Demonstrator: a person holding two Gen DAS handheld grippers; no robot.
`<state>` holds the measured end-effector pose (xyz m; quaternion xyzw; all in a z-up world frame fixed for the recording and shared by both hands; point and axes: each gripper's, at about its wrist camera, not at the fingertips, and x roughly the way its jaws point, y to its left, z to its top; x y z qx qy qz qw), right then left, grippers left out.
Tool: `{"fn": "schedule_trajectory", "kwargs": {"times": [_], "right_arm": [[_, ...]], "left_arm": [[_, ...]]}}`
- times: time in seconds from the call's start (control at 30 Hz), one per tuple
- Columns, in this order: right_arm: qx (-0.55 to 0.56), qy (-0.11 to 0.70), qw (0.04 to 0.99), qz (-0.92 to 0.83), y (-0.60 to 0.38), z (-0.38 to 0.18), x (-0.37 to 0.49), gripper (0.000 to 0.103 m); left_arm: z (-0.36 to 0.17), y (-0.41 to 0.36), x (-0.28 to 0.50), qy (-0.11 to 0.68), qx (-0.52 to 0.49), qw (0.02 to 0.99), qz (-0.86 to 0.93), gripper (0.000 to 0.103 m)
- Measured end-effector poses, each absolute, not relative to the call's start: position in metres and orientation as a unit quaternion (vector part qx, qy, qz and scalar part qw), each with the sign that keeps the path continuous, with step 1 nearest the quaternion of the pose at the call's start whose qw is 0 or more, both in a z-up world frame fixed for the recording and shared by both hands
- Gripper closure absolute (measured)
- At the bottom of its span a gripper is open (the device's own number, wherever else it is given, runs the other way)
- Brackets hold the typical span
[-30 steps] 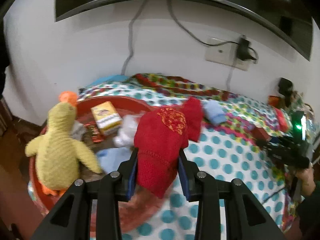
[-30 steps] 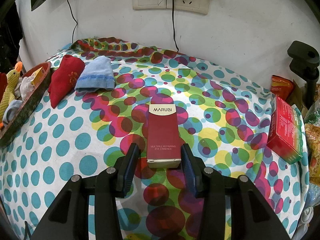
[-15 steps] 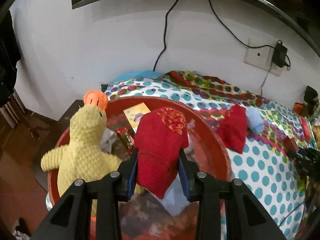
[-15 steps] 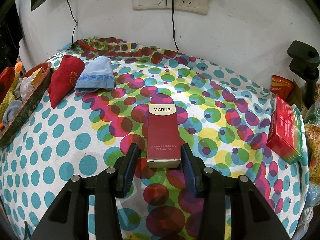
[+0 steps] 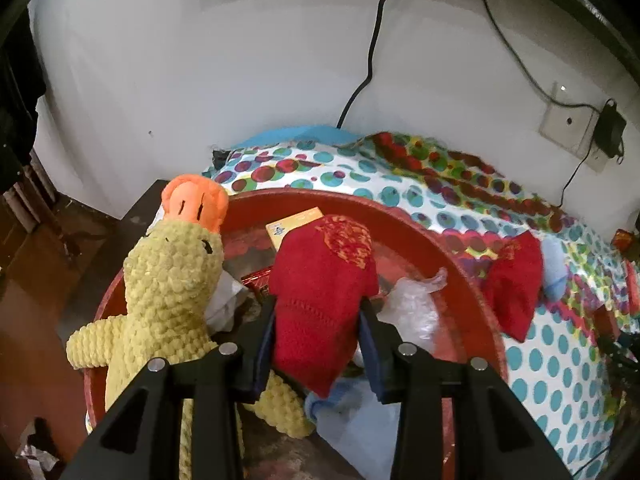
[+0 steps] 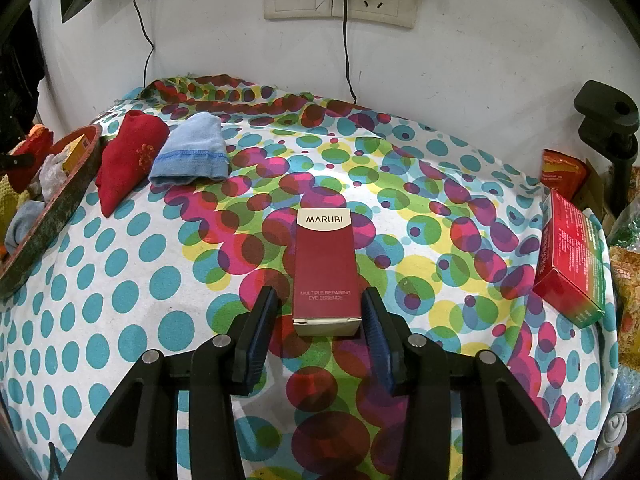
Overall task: Organize objects
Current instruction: 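Carry the red sock with the left tool over the tray and release it, then carry the MARUBI box with the right tool onto the tray and release it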
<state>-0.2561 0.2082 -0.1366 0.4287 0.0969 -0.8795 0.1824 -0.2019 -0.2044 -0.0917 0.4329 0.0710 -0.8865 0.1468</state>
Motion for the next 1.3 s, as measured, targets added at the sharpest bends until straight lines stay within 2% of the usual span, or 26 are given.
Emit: {"fn": "schedule_trajectory", "kwargs": {"times": [0.13,0.5,0.73,0.87,1.0,1.17,1.2,1.3], "right_arm": [[0.429,0.097,0.182,-0.88,0.209,-0.137,-0.256,0.062],[0.429,0.096,0.18,-0.88,0.212,-0.137,-0.259,0.059],[0.429,0.096,0.18,-0.88,0.211,-0.137,-0.258,0.059],[0.429,0.096,0.18,-0.88,0.21,-0.137,-0.258,0.059],[0.429,0.095,0.18,-0.88,0.21,-0.137,-0.257,0.059],[0.428,0.096,0.184,-0.88,0.211,-0.136,-0.257,0.065],[0.427,0.096,0.183,-0.88,0.211,-0.136,-0.257,0.075],[0.426,0.094,0.182,-0.881,0.211,-0.136,-0.256,0.075]], "left_arm": [[-0.099,-0.21,-0.203,0.071,0.444,0.164,-0.878,0.06],[-0.102,-0.206,-0.191,0.061,0.448,0.164,-0.877,0.045],[-0.092,-0.187,-0.167,0.043,0.43,0.163,-0.887,0.045],[-0.088,-0.166,-0.144,0.056,0.425,0.135,-0.893,0.044],[-0.085,-0.132,-0.118,0.031,0.416,0.109,-0.902,0.043],[-0.091,-0.103,-0.101,0.035,0.423,0.072,-0.903,0.043],[-0.092,-0.1,-0.099,0.034,0.424,0.069,-0.902,0.043],[-0.091,-0.092,-0.093,0.029,0.419,0.064,-0.905,0.043]]}}
